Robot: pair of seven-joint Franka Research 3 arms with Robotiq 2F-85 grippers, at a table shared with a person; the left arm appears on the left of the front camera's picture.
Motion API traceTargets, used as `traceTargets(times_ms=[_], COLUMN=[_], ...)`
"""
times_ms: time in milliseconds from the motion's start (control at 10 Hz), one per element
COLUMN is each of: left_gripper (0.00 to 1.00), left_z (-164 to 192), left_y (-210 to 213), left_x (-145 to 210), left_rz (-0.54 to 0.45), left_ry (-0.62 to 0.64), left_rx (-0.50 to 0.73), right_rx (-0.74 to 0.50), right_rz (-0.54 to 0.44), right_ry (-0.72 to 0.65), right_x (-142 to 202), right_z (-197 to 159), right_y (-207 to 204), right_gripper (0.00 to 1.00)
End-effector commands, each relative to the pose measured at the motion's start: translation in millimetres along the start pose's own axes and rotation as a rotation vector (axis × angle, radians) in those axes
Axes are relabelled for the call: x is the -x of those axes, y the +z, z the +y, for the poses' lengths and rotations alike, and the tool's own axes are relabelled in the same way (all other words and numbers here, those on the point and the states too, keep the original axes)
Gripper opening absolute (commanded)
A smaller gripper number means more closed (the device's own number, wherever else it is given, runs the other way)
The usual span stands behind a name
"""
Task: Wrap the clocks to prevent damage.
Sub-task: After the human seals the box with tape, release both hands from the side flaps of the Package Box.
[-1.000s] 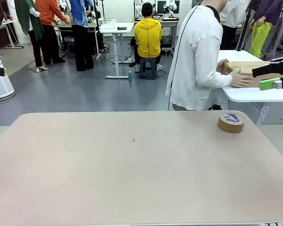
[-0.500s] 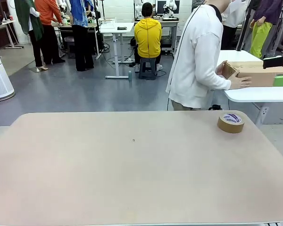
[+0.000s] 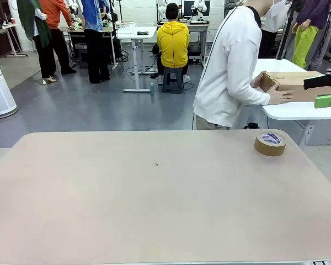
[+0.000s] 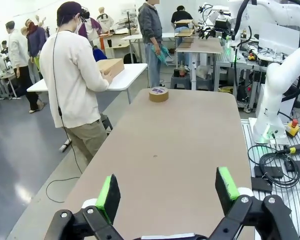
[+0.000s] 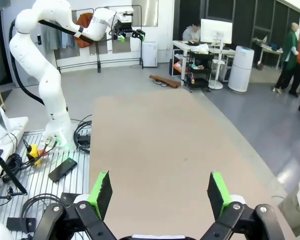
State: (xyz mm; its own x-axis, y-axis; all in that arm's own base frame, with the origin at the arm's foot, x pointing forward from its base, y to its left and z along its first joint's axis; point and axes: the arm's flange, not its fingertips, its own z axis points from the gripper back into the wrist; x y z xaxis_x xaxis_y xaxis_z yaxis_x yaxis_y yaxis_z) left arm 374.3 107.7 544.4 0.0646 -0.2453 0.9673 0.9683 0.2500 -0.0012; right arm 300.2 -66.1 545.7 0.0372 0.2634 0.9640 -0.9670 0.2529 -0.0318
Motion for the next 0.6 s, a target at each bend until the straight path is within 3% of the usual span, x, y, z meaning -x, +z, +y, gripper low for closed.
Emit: traceTargets(times_ms=[0,500], left_gripper=[1.0,1.0], left_z=[-1.2,-1.2], left_y=[1.4,1.4], left_x=[0.1,0.1], left_rz=[-0.012,-0.012], left_ry=[0.001,0.001], left_rx=[0.008,0.008], right_rx=[-0.003,-0.003], right_rz=[-0.019,-0.019], right_ry=[0.018,0.018], right_x=[-4.3,-4.3], right_z=[2.8,2.8], right_y=[2.0,2.0], right_gripper=[1.0,1.0])
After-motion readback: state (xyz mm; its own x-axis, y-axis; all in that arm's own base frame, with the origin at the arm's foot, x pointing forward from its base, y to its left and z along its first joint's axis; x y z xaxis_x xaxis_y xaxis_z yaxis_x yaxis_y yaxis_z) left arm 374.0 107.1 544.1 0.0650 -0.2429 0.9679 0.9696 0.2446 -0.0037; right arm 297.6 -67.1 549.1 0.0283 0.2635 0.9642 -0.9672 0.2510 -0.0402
